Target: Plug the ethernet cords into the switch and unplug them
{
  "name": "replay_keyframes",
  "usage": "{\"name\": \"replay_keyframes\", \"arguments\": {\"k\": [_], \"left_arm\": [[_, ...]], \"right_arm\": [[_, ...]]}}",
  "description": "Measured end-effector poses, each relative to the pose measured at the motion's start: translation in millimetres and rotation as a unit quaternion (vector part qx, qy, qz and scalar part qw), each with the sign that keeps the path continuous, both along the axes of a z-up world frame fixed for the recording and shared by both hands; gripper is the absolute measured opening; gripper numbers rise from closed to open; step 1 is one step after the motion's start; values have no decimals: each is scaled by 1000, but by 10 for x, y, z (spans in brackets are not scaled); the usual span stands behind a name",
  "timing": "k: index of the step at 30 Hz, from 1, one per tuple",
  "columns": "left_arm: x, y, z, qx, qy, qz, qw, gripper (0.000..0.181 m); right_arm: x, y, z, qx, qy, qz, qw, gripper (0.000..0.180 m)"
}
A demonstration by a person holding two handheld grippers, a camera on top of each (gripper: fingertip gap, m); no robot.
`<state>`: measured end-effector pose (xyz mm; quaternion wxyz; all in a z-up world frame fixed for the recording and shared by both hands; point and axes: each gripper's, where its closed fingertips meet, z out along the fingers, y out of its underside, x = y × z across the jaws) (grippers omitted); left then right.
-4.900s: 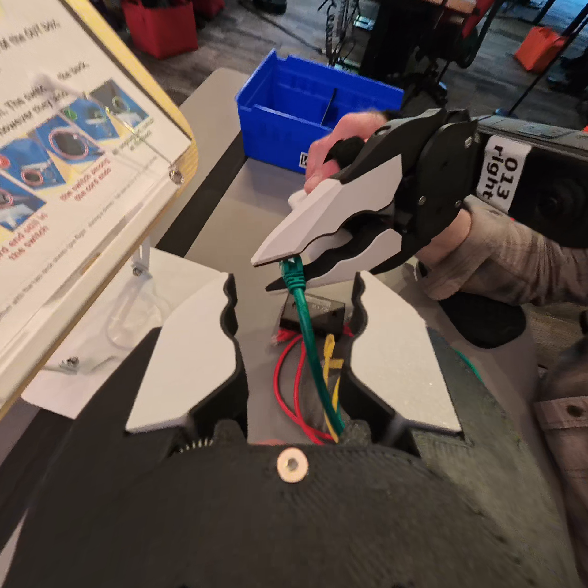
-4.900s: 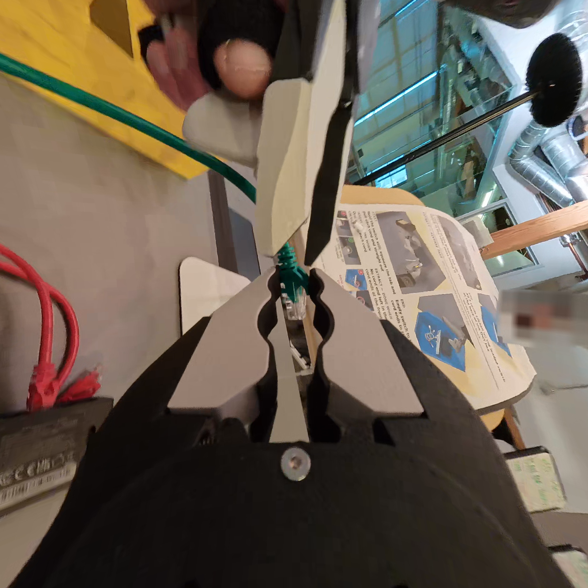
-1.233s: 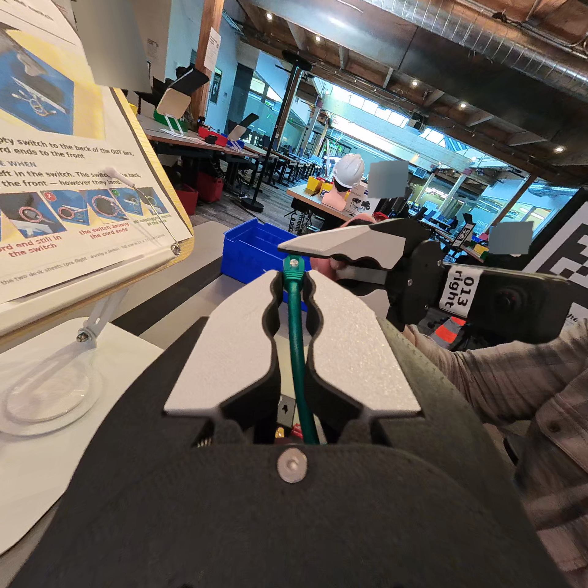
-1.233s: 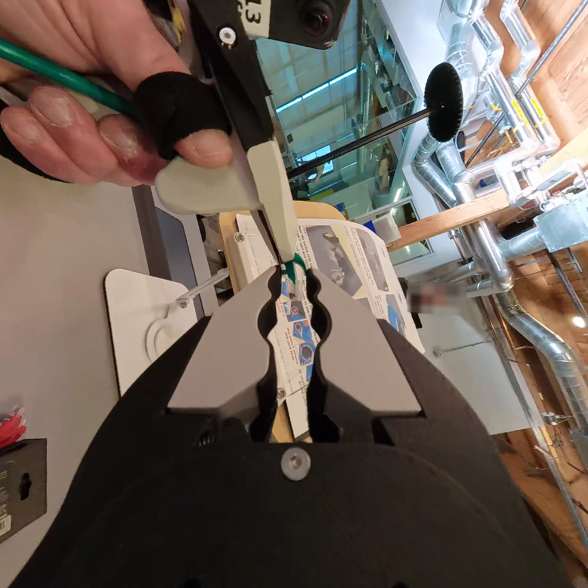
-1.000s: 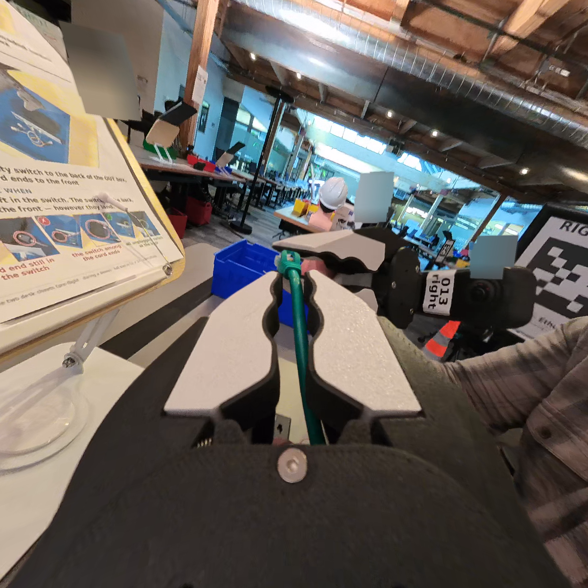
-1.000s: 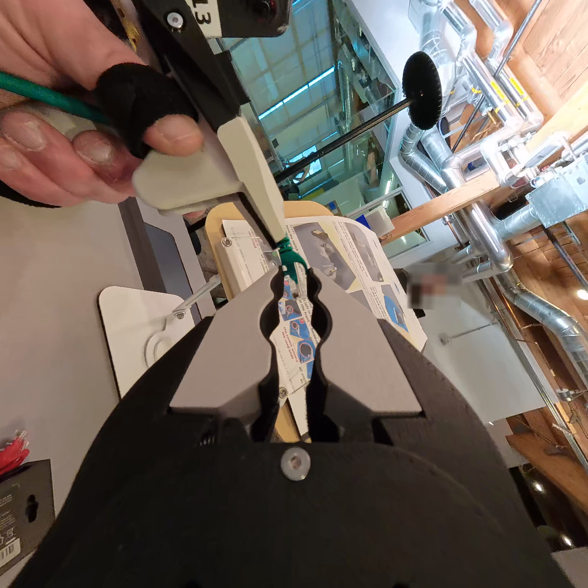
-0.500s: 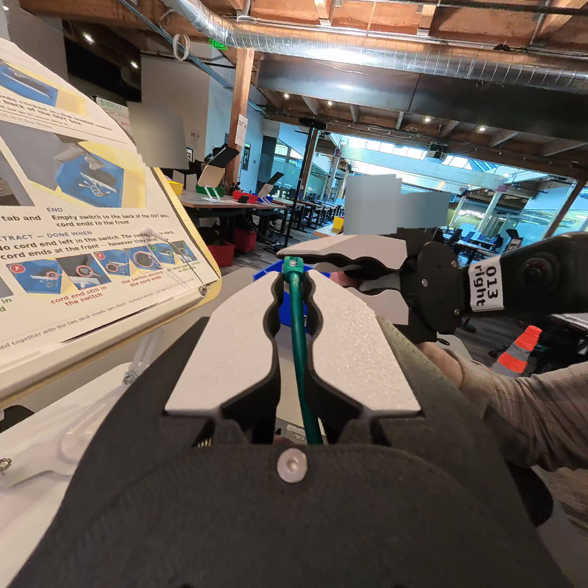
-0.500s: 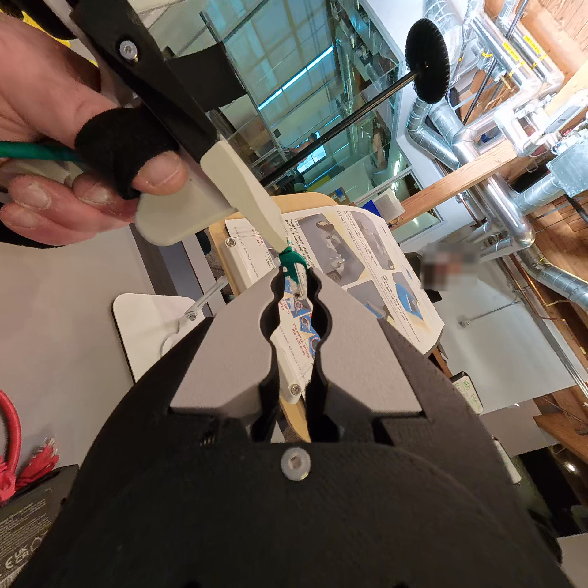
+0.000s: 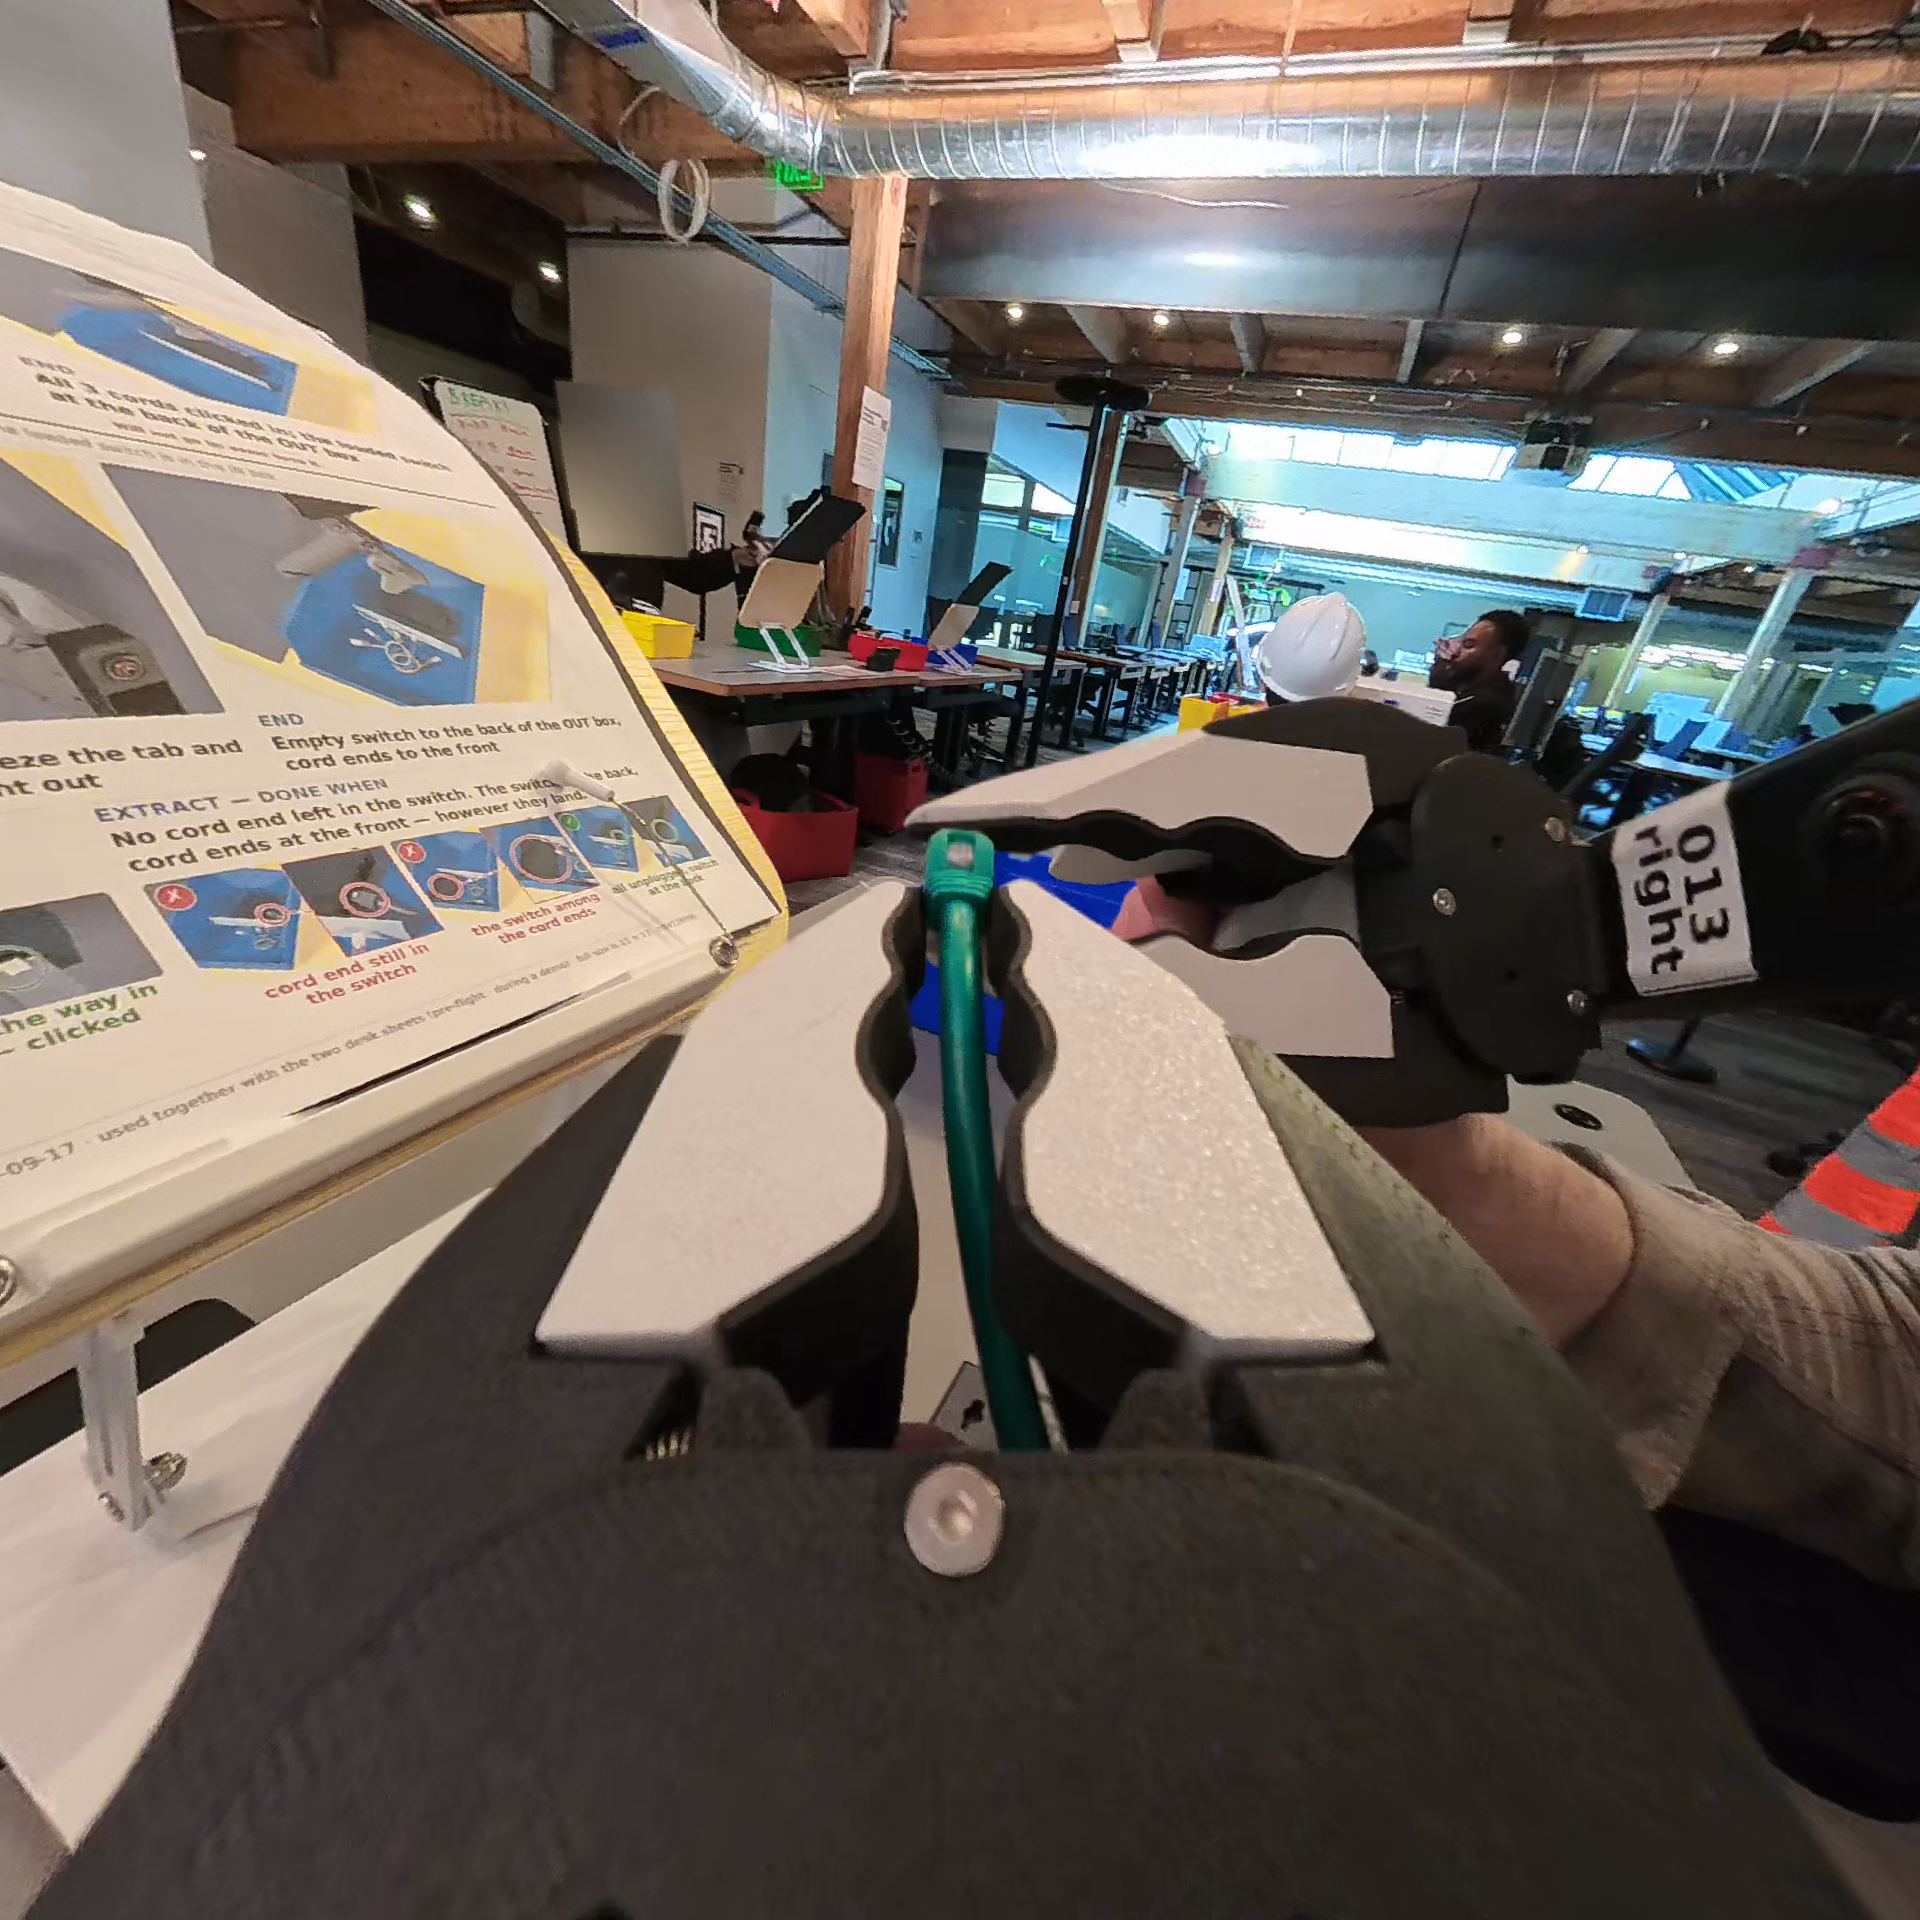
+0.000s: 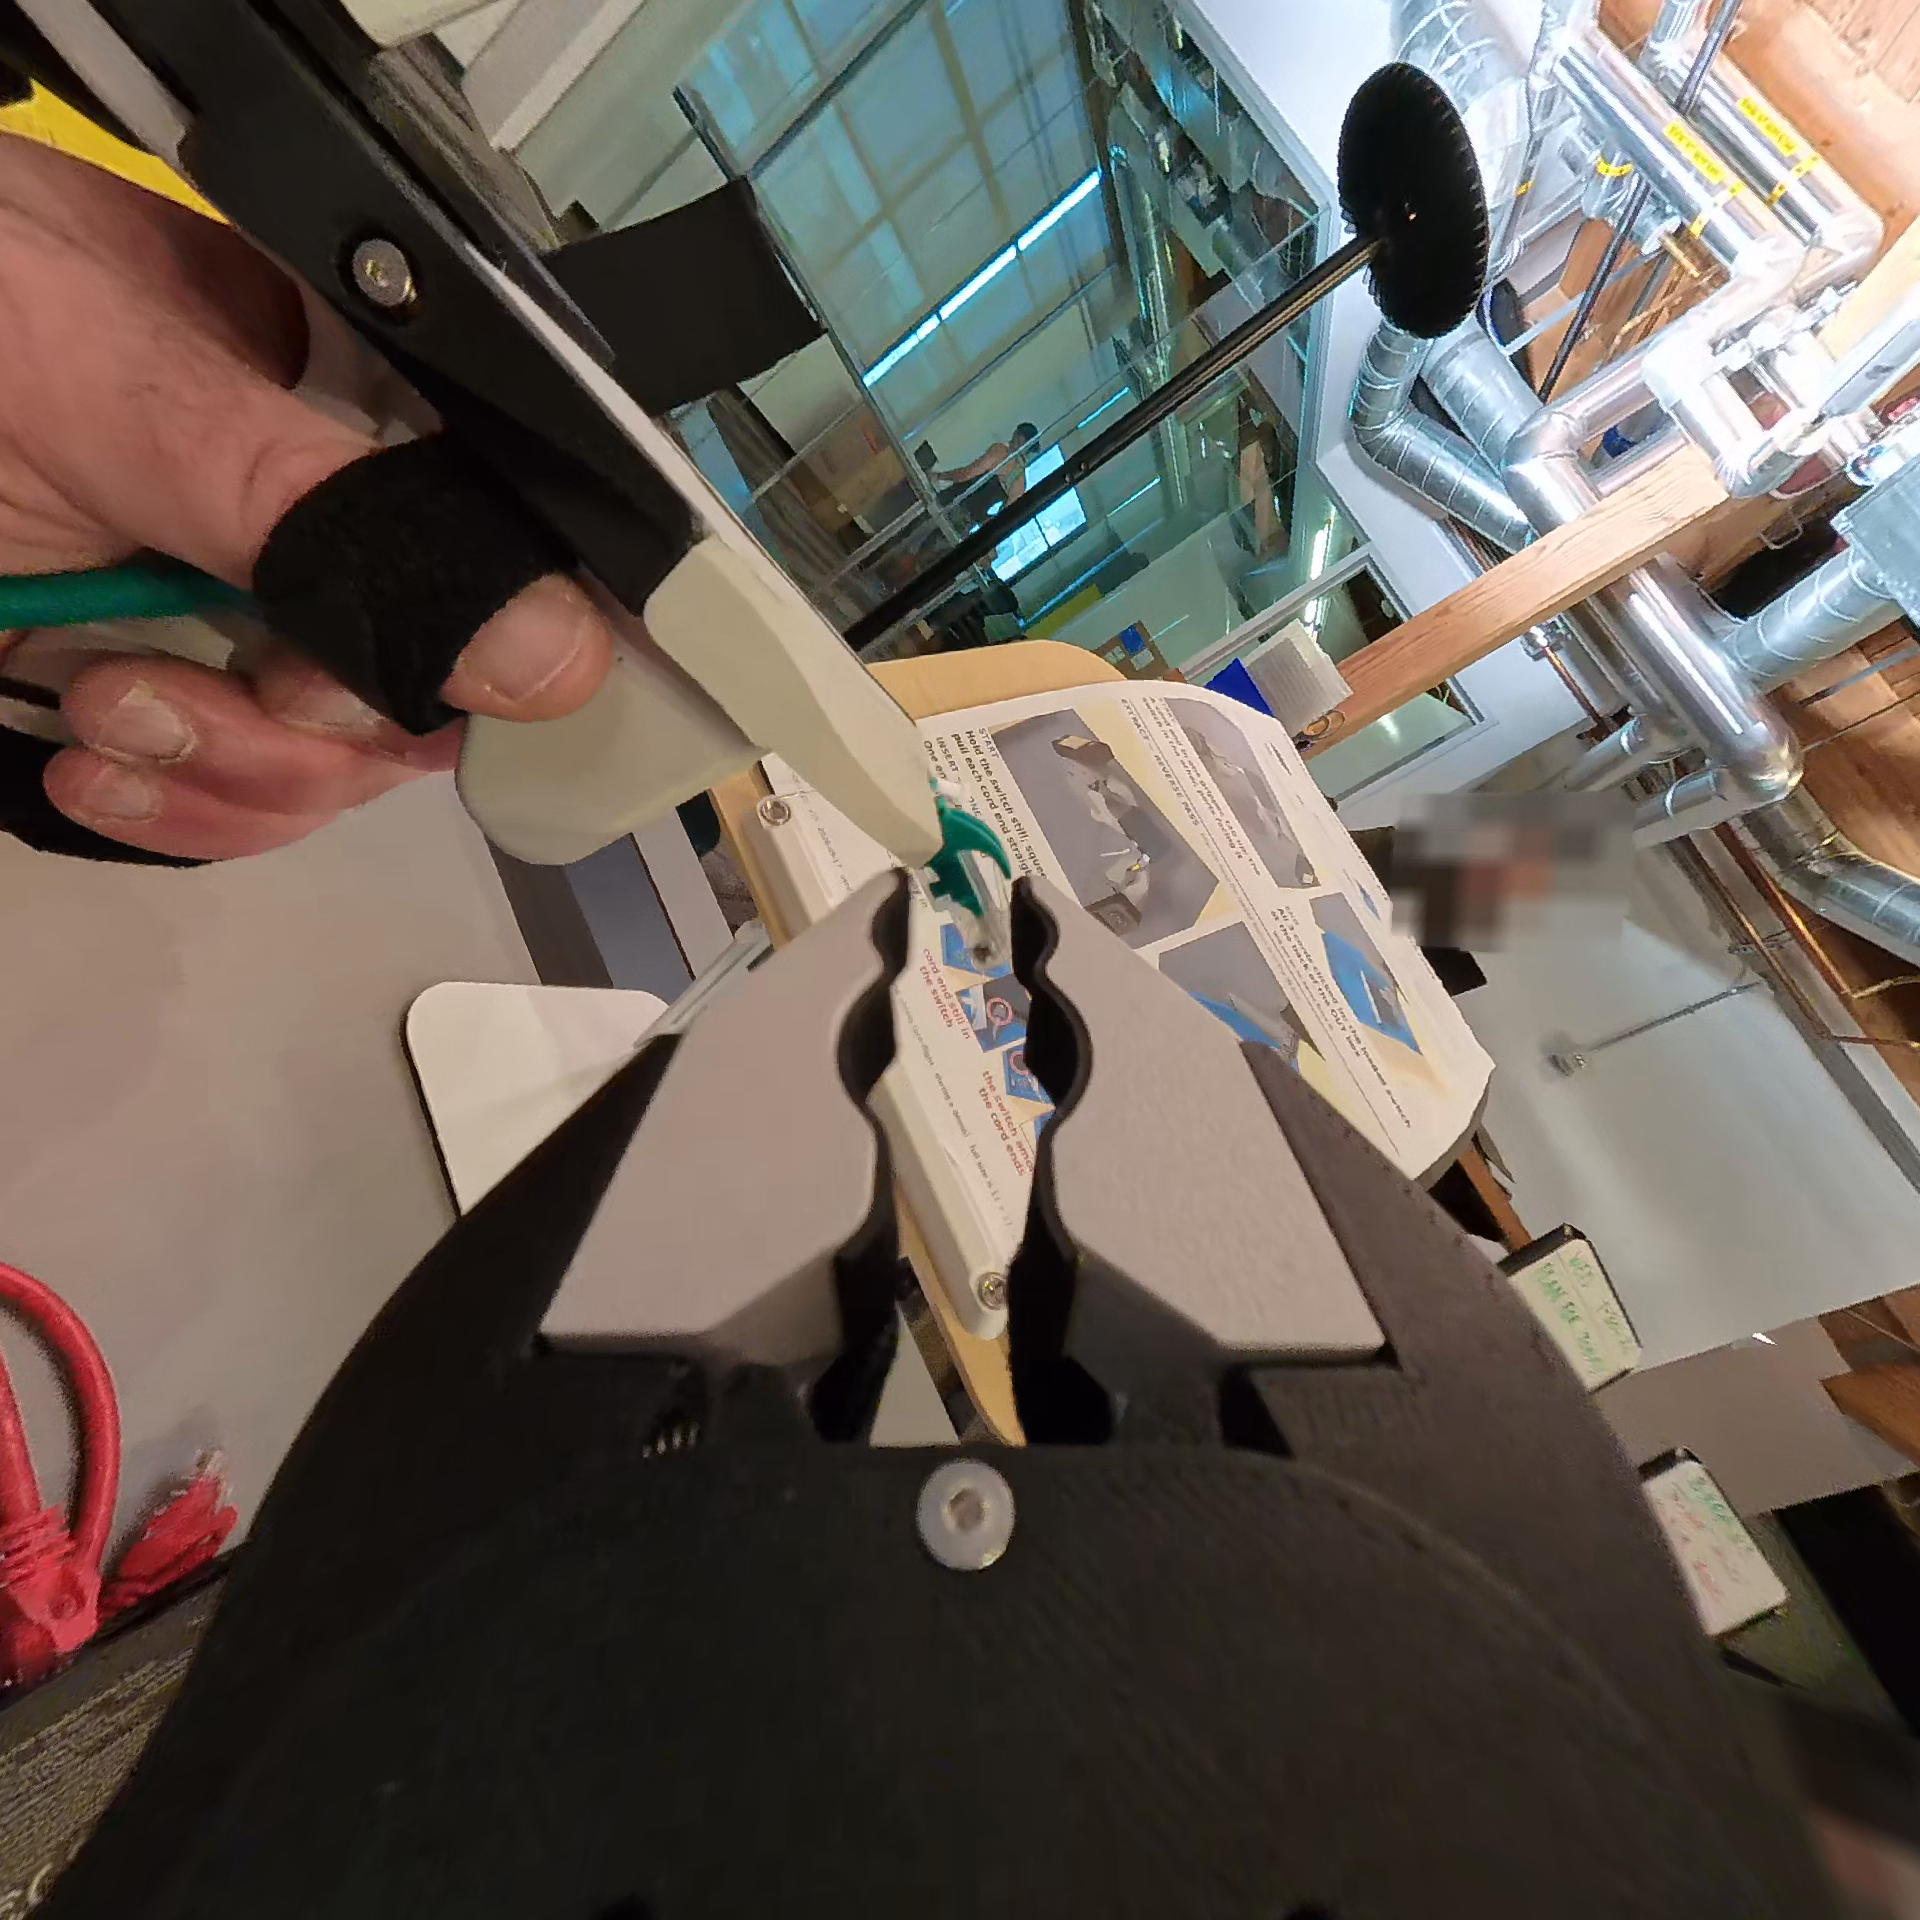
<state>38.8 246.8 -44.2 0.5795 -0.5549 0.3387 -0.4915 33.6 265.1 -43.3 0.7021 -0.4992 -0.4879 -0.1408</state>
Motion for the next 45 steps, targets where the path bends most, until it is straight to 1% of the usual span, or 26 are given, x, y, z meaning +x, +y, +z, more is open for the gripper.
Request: {"name": "replay_keyframes", "arguments": {"k": [1,2,6,8,12,13,14,15,16,18,20,22,27,31,34,45], "left_arm": [[-15,20,5,-1,-2,7,1000,11],[-42,49,9,-9,-6,14,1000,11],[-115,134,-12,-34,-13,17,999,11],[-97,110,-22,-43,-7,-2,999,11],[-26,41,-80,-56,25,-36,997,11],[-11,30,-88,-59,29,-39,997,11],[17,1,-112,-64,38,-51,996,11],[42,-18,-134,-69,46,-57,995,11],[52,-14,-155,-71,51,-53,995,11],[61,-21,-159,-75,49,-62,994,11],[65,-12,-138,-74,38,-57,995,11],[68,5,-124,-49,34,-36,998,12],[32,32,-67,-24,16,-5,1000,11],[29,41,-77,-40,13,-12,999,11],[31,34,-83,-34,21,-12,999,13],[50,43,-93,-37,1,-5,999,11]], "right_arm": [[-4,-2,-2,-5,2,5,1000,21],[0,3,-7,-9,1,6,1000,23],[48,35,-36,-20,-3,6,1000,23],[73,45,-32,-18,-4,7,1000,26],[87,53,-66,23,-67,-12,997,35],[71,47,-89,38,-93,-17,995,34],[56,40,-104,52,-111,-22,992,29],[39,38,-127,54,-120,-23,991,19],[45,47,-129,53,-118,-30,991,13],[58,45,-138,45,-112,-26,992,11],[62,50,-133,30,-97,-26,994,11],[65,58,-142,16,-90,-29,995,11],[58,74,-147,-1,-66,-30,997,11],[52,86,-154,-9,-48,-34,998,11],[46,86,-145,-8,-42,-35,998,11],[68,81,-130,0,-43,-40,998,11]]}}
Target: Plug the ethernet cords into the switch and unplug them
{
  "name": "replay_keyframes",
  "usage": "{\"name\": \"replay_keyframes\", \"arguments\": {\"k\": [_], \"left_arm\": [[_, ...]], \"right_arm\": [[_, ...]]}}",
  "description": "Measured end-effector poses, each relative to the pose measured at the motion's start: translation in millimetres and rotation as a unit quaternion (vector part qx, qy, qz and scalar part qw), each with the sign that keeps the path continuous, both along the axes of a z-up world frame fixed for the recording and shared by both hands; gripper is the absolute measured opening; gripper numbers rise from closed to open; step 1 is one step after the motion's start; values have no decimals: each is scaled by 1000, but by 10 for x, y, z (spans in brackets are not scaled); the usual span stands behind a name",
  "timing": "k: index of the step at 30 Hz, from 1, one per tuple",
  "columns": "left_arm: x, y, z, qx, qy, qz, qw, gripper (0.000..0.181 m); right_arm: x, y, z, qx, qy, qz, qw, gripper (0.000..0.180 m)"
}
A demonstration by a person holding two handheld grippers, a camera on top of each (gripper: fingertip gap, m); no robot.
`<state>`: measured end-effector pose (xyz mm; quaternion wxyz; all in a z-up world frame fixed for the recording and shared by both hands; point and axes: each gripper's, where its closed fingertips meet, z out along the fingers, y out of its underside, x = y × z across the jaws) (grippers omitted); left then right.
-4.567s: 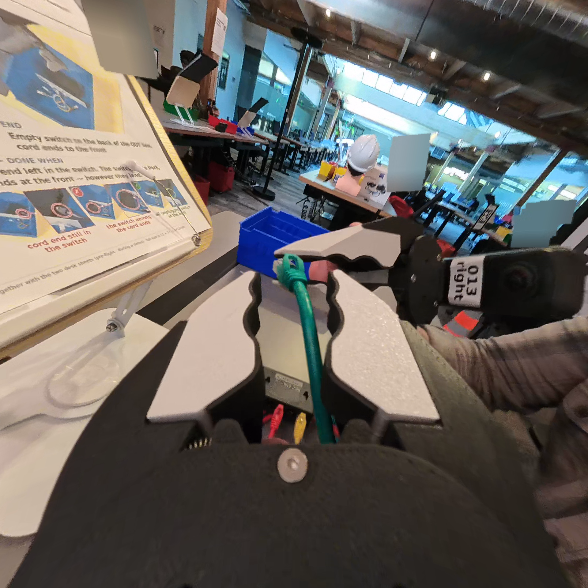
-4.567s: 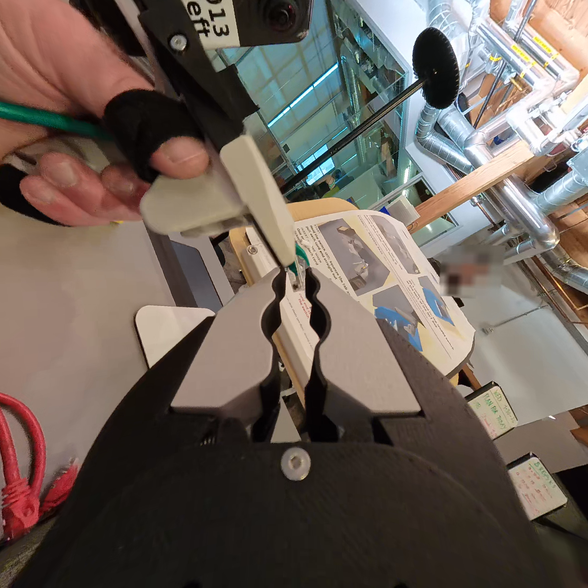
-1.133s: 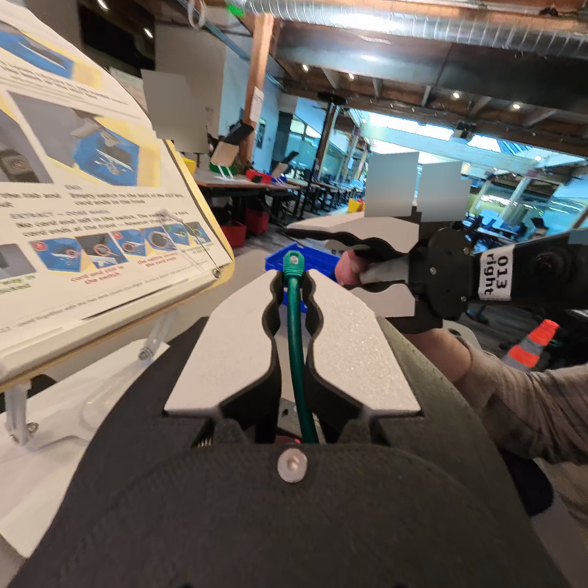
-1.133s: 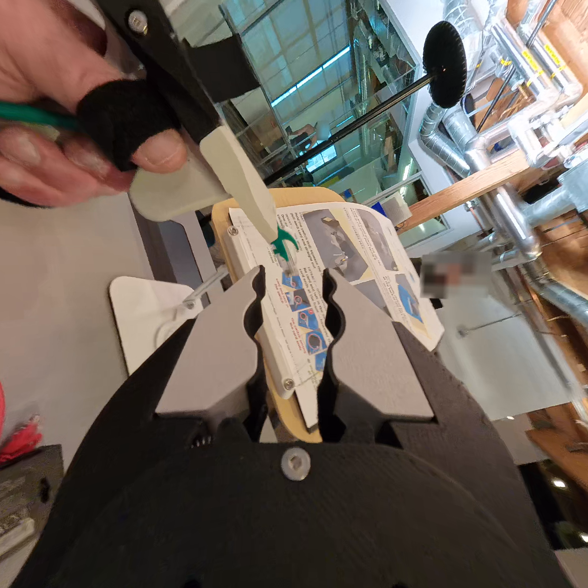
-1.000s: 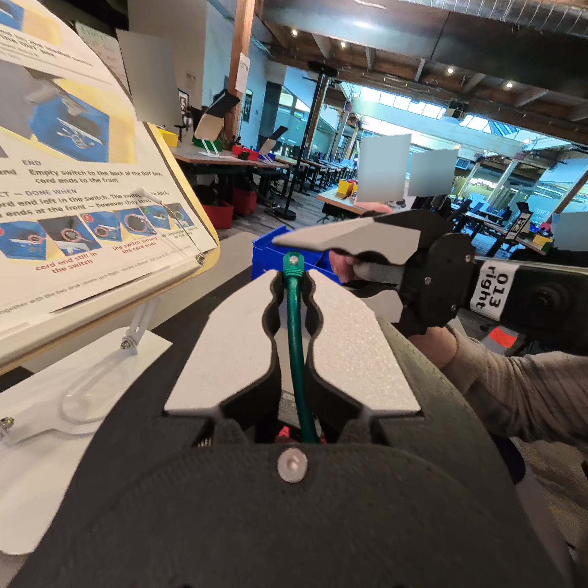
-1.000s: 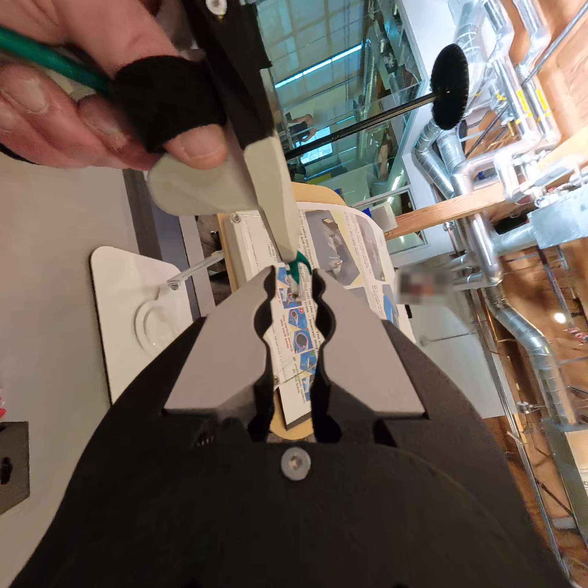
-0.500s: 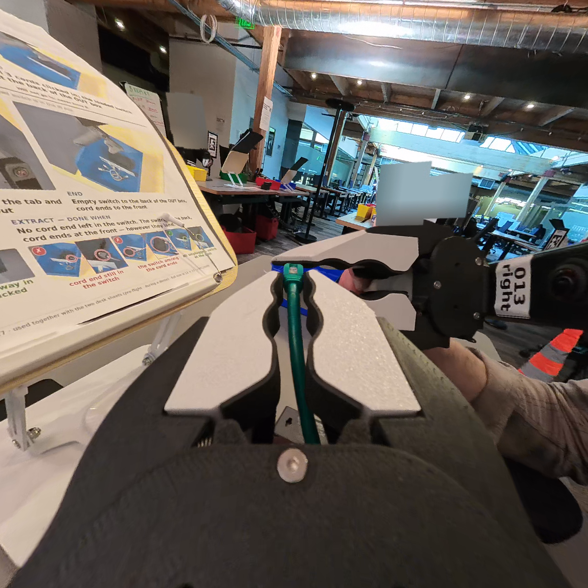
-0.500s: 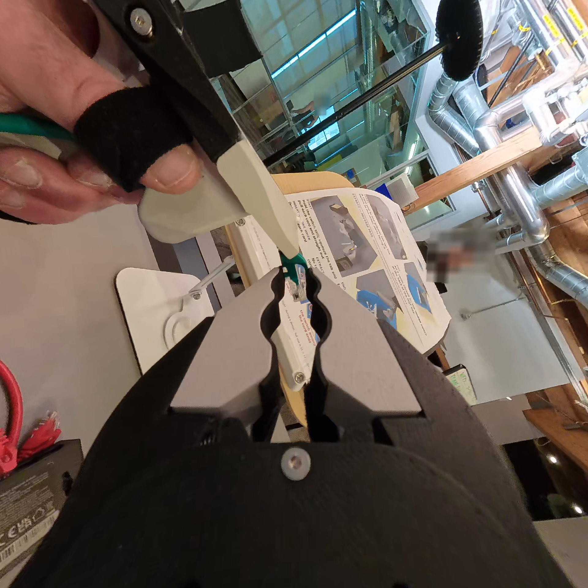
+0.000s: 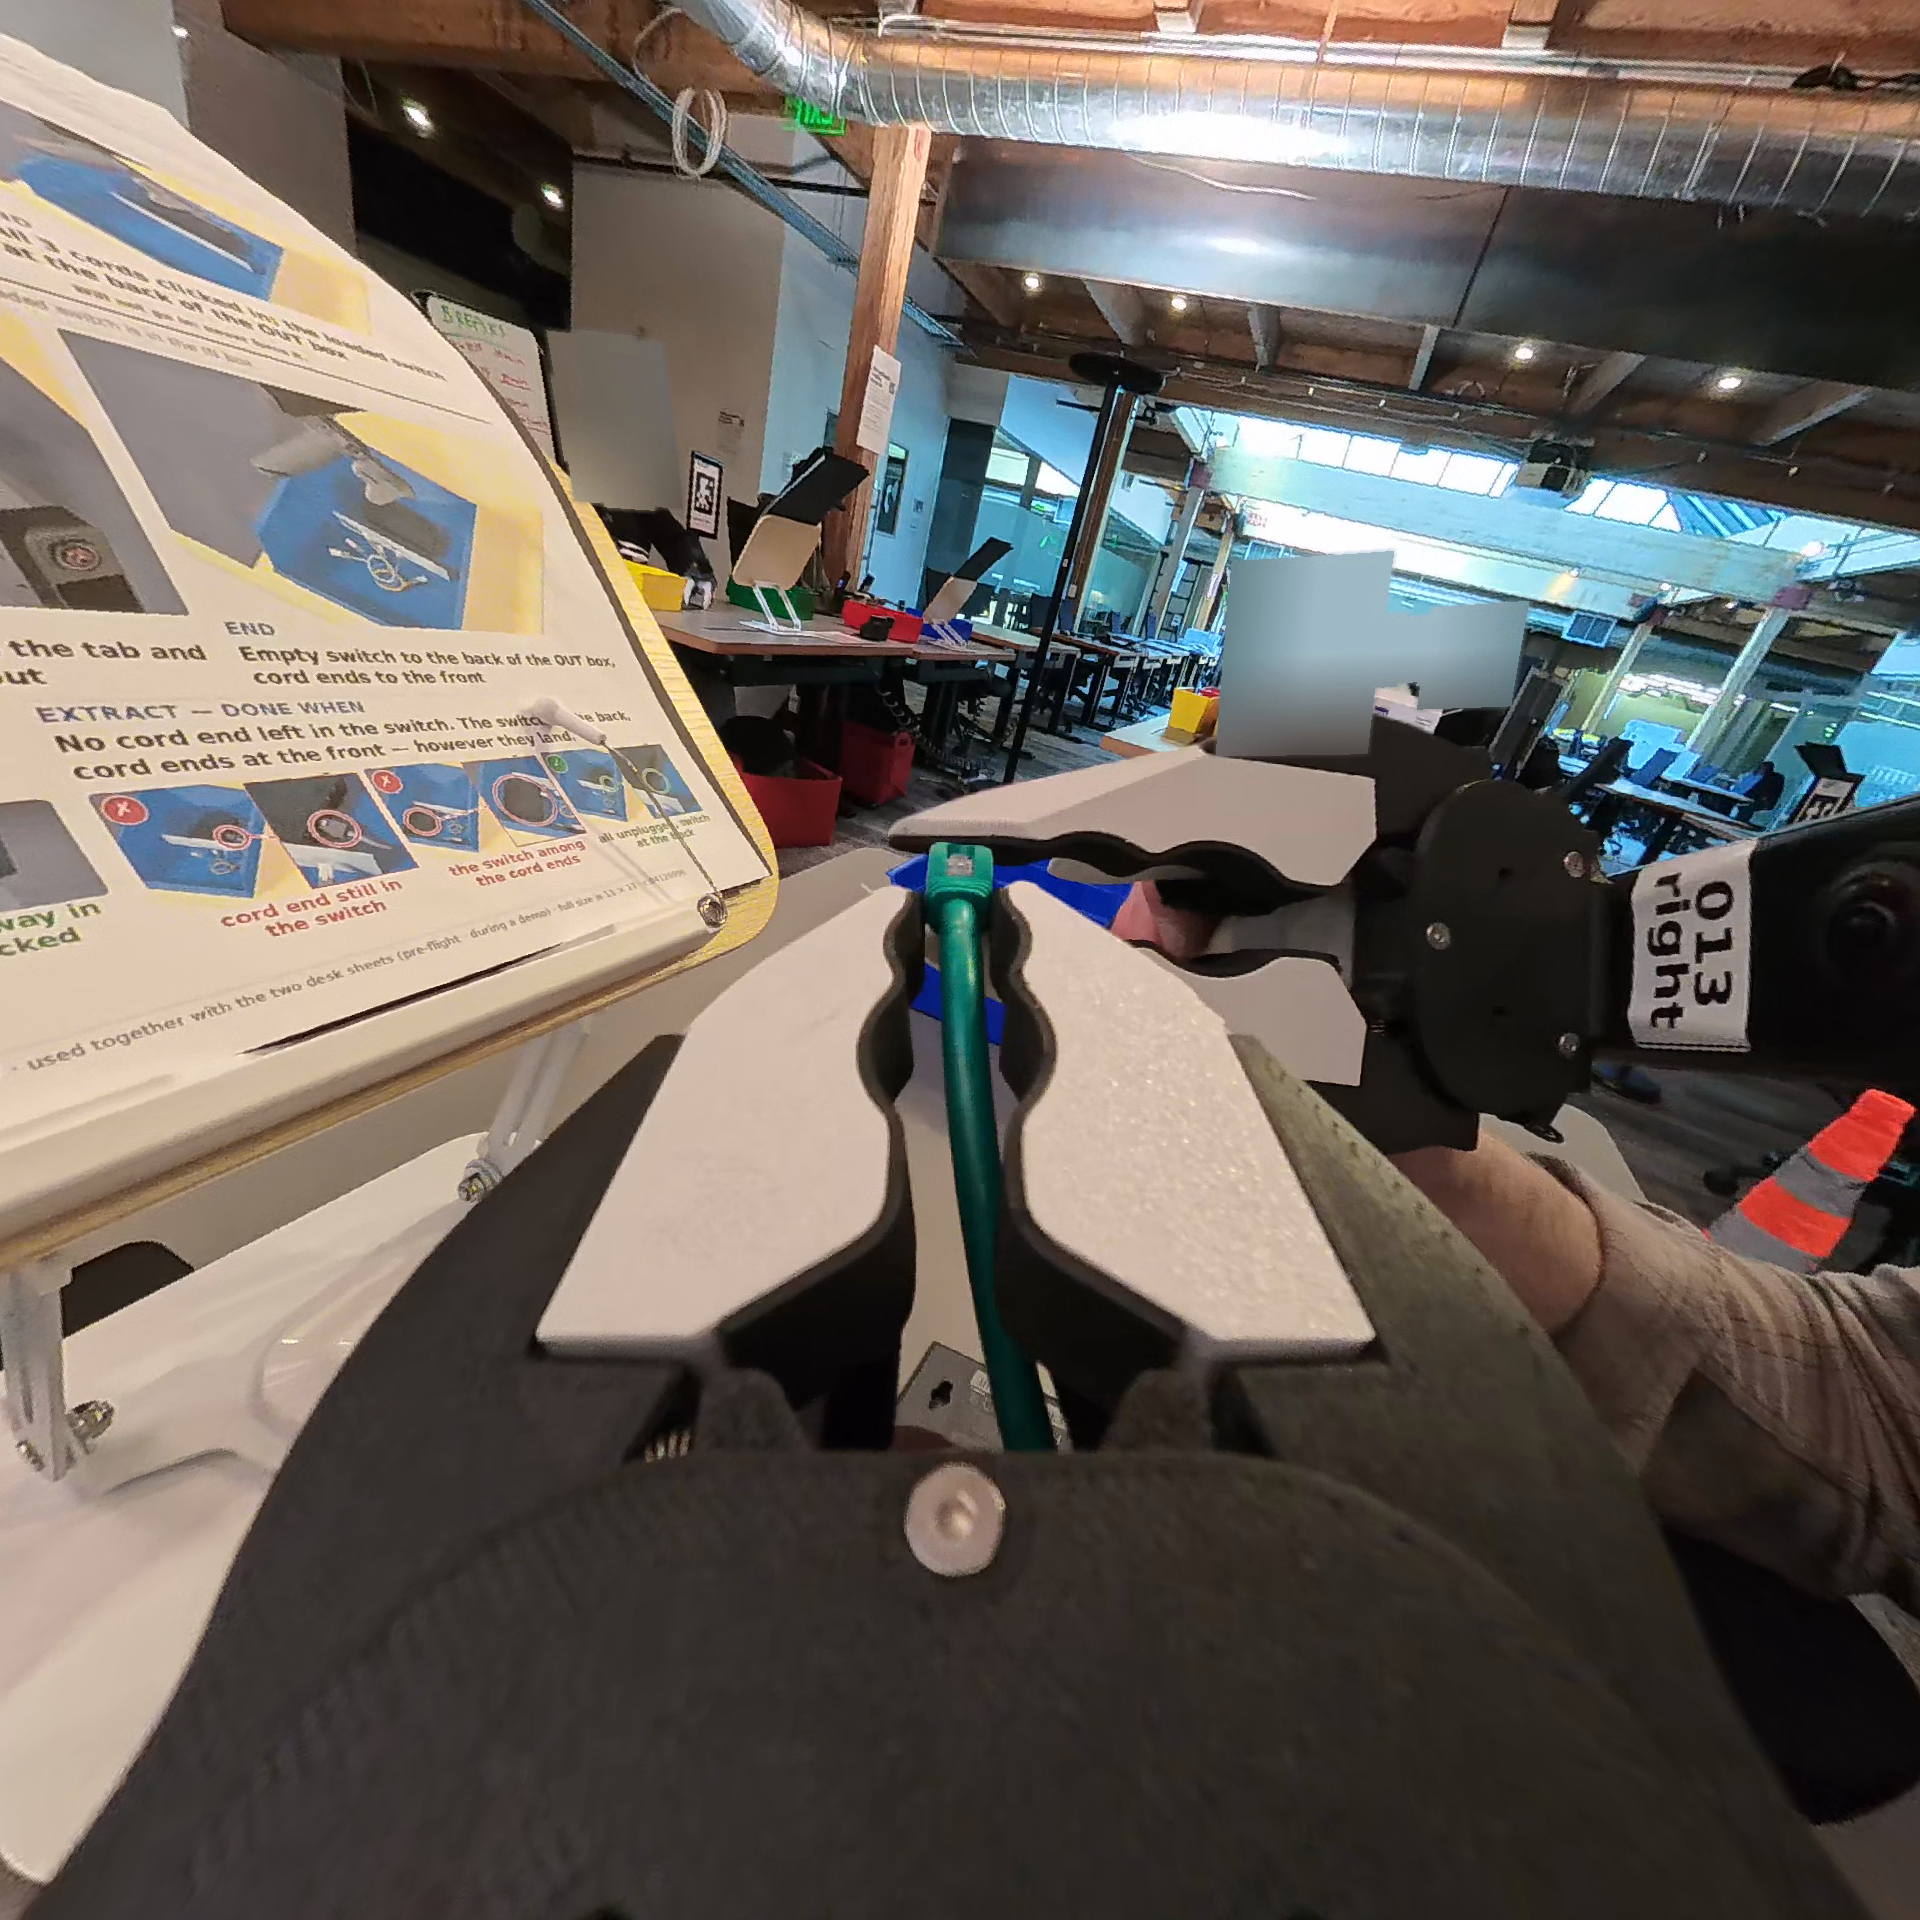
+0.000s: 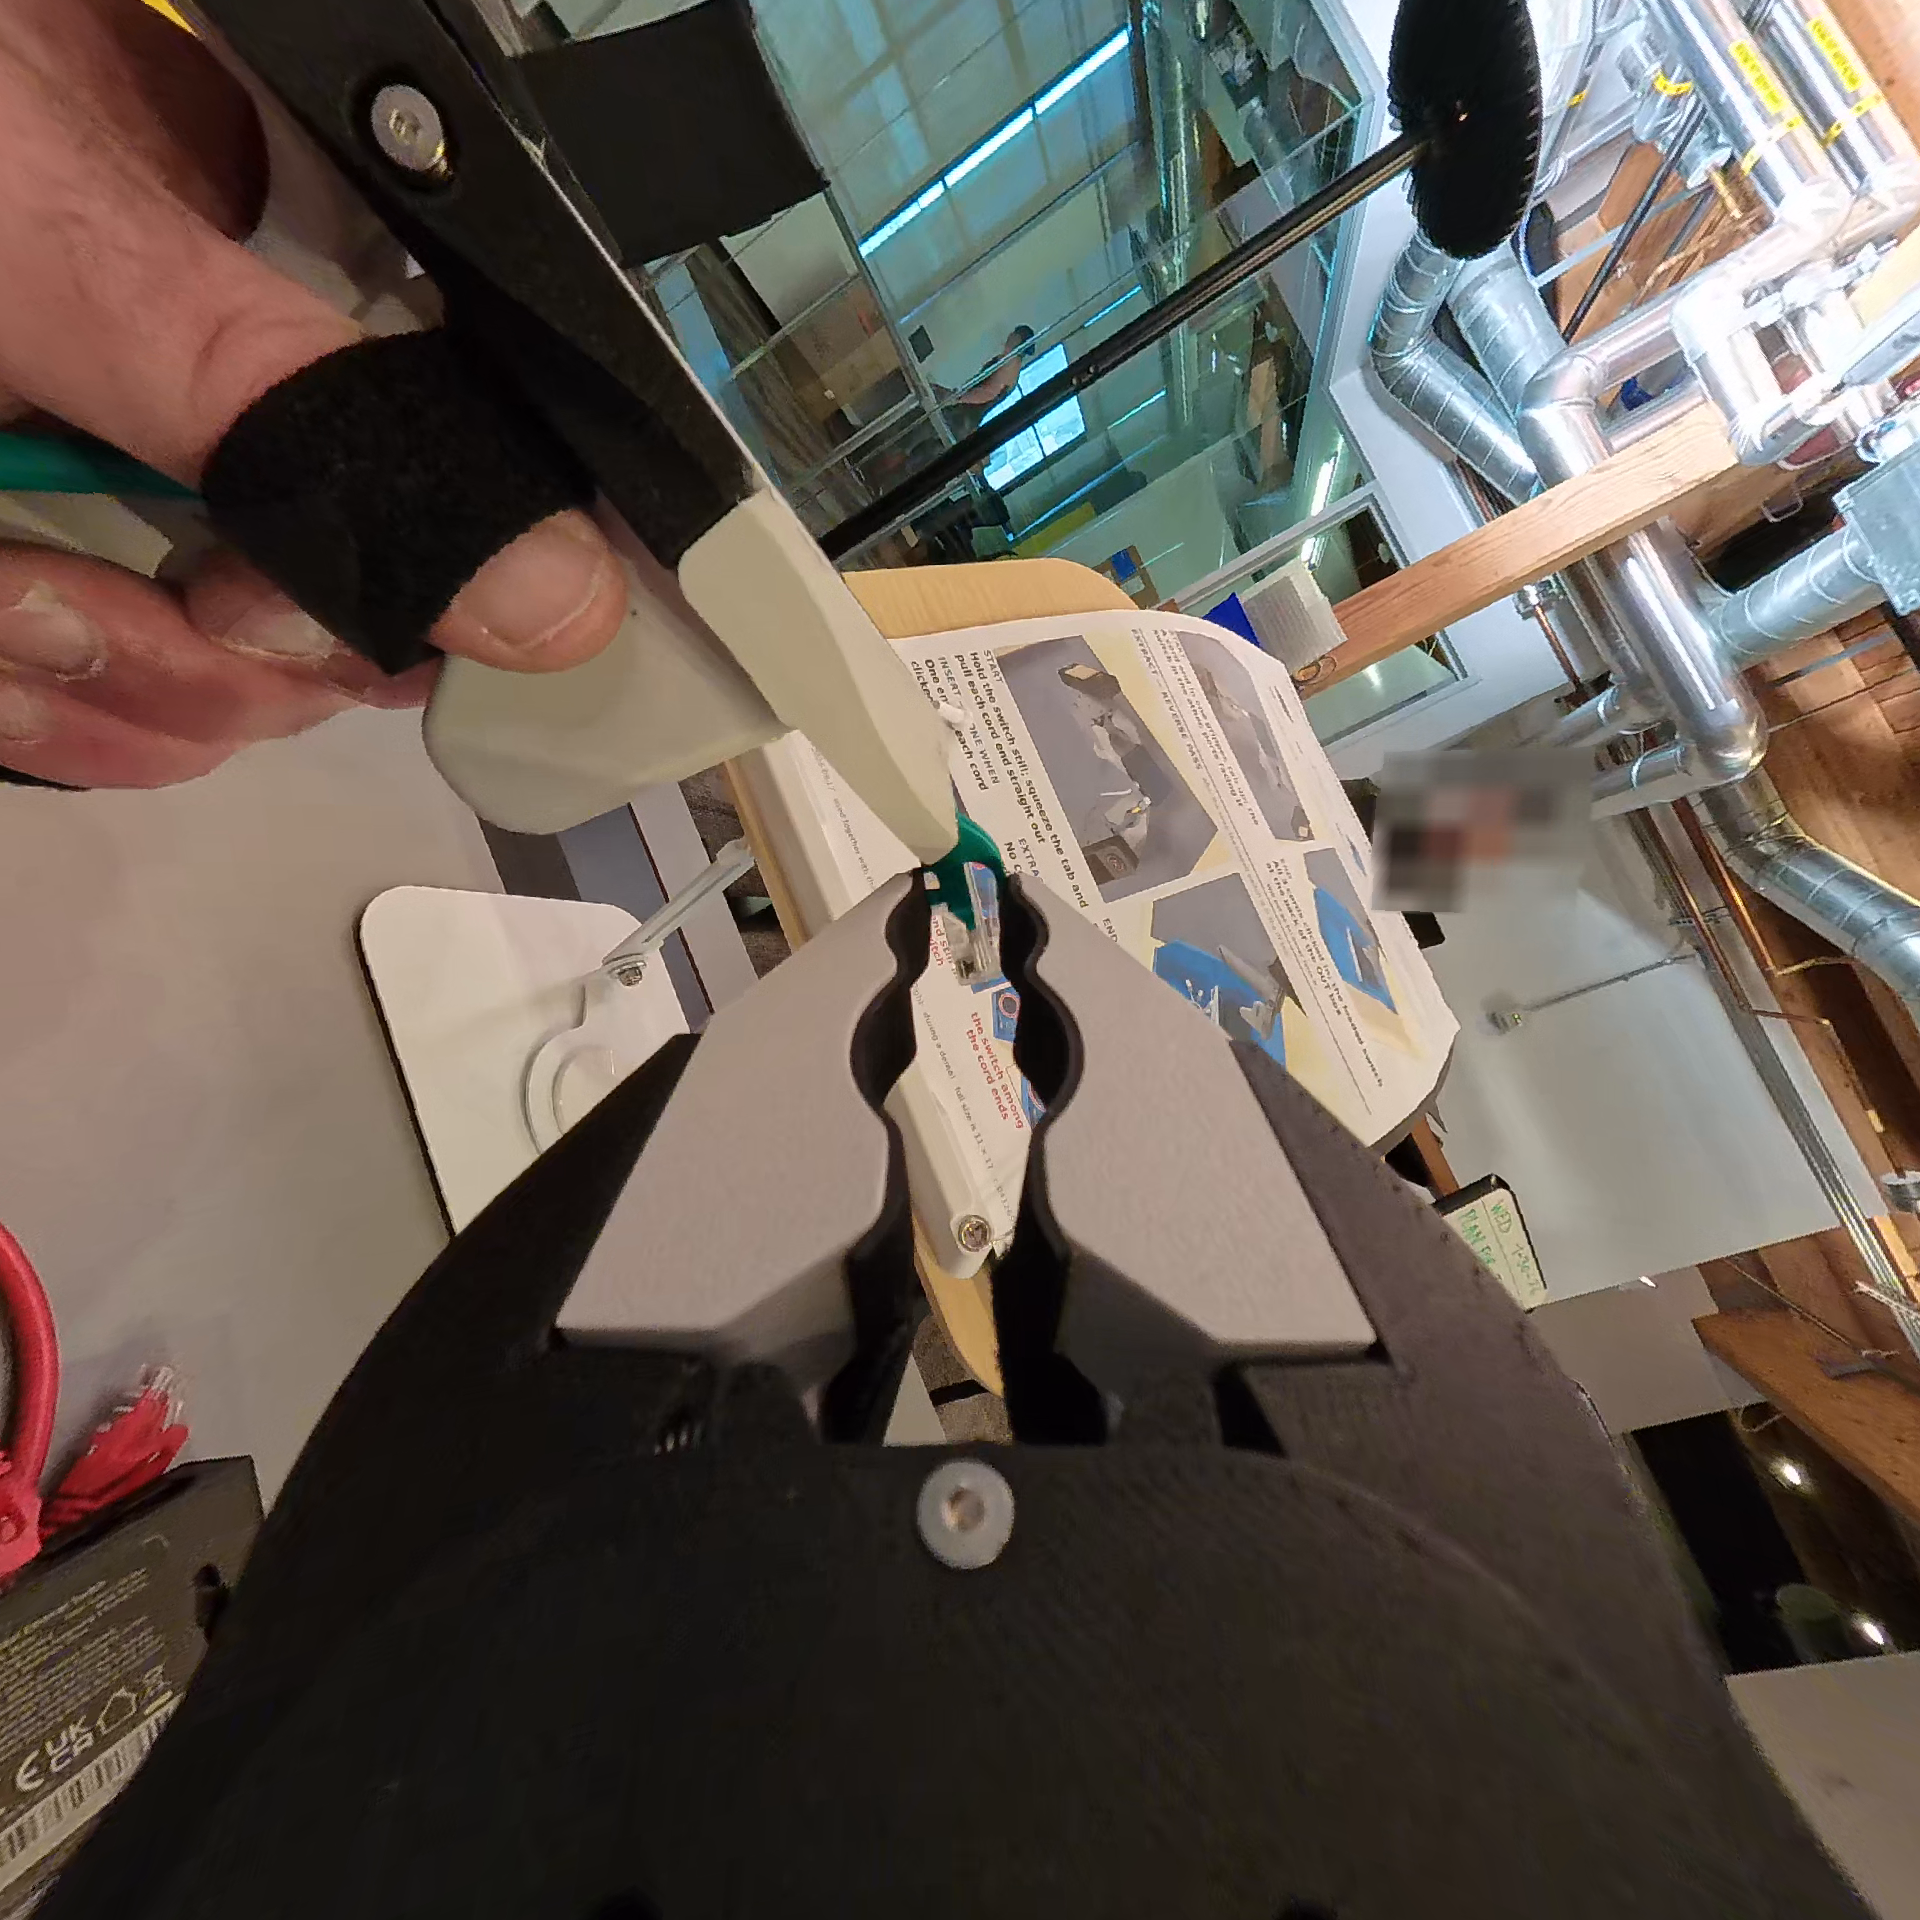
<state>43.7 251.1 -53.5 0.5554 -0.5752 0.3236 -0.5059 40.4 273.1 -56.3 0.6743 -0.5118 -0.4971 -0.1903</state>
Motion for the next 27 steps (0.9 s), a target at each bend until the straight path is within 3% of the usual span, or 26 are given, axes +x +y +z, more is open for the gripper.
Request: {"name": "replay_keyframes", "arguments": {"k": [14,21,27], "left_arm": [[-9,20,-18,7,13,18,1000,12],[-137,113,21,-25,-9,17,999,11],[-275,167,110,-23,-1,24,999,12]], "right_arm": [[-12,0,-25,-4,-3,3,1000,12],[54,-7,20,-18,4,12,1000,29],[197,25,10,-59,1,13,998,30]]}}
